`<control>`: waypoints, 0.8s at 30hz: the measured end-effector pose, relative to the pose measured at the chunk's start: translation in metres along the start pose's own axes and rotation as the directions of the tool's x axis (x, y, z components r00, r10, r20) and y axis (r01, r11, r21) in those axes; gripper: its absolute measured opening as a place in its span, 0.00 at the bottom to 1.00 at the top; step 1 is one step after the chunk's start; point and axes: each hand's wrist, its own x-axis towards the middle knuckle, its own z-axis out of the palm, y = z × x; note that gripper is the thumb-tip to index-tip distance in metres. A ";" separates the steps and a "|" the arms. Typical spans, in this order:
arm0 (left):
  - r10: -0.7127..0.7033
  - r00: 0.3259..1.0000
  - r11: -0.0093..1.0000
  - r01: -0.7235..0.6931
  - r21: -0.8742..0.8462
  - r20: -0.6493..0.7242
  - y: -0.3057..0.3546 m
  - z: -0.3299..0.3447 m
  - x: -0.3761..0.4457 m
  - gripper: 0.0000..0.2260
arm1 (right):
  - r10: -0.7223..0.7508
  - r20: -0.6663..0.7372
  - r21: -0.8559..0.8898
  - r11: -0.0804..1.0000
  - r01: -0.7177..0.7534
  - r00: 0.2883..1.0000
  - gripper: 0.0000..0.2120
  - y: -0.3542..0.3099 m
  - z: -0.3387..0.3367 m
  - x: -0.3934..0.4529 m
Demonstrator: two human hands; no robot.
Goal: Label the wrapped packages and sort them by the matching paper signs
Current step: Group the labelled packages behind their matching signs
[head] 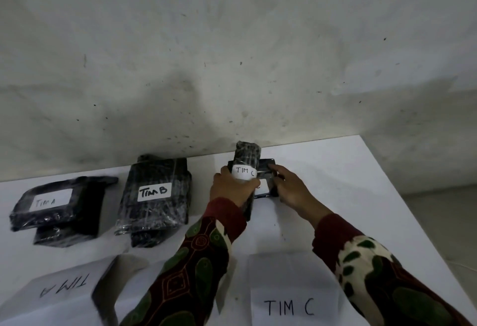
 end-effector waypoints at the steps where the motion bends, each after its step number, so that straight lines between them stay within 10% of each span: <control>1: -0.004 1.000 1.000 0.004 0.012 -0.026 -0.001 0.000 -0.001 0.30 | -0.006 0.003 -0.009 1.000 0.006 1.000 0.21 0.001 0.000 0.000; 10: -0.021 0.995 0.938 -0.015 -0.346 -0.101 -0.015 -0.023 -0.004 0.07 | -0.179 0.069 -0.386 0.902 0.191 0.981 0.32 0.004 0.004 -0.009; 24: -0.032 0.996 0.904 -0.007 -0.426 -0.085 -0.021 -0.014 -0.006 0.08 | -0.297 -0.086 -0.549 0.810 0.204 0.951 0.19 -0.004 -0.001 0.008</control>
